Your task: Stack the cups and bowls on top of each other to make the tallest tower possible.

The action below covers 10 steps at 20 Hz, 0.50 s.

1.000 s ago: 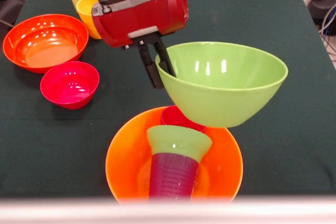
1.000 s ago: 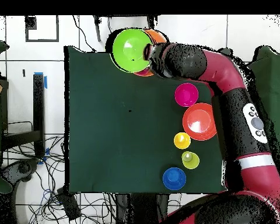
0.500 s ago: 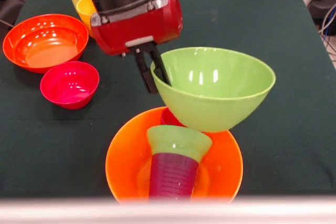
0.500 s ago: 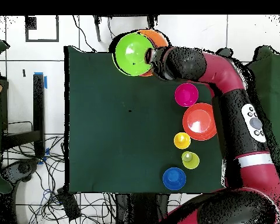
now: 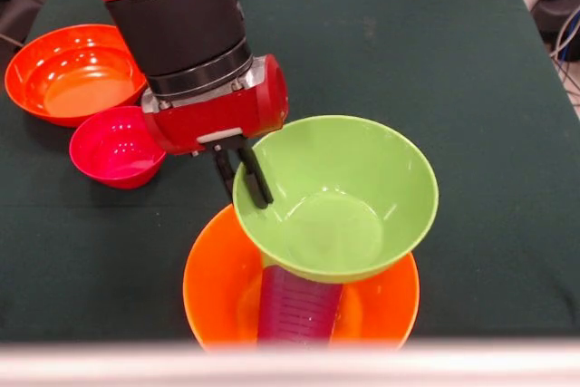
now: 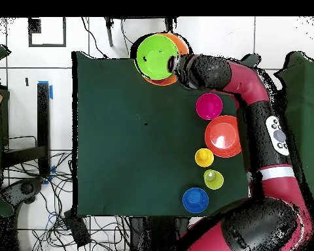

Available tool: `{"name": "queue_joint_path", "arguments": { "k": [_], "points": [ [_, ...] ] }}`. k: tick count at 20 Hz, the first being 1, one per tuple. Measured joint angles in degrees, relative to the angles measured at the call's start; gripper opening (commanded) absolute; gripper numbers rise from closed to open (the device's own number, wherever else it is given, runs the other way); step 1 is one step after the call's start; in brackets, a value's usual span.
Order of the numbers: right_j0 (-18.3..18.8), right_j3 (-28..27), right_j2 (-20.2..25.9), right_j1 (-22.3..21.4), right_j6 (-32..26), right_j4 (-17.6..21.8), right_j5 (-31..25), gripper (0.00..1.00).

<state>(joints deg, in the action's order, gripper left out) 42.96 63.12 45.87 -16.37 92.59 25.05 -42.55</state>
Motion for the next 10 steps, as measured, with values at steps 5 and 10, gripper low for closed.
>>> {"name": "queue_joint_path", "arguments": {
  "k": [5,10],
  "points": [
    [0.0,-1.3,0.5,0.8,-1.7,0.1,-0.1,0.0],
    [0.1,-1.5,0.6,1.0,-2.6,0.1,-0.2,0.0]
  ]
}}
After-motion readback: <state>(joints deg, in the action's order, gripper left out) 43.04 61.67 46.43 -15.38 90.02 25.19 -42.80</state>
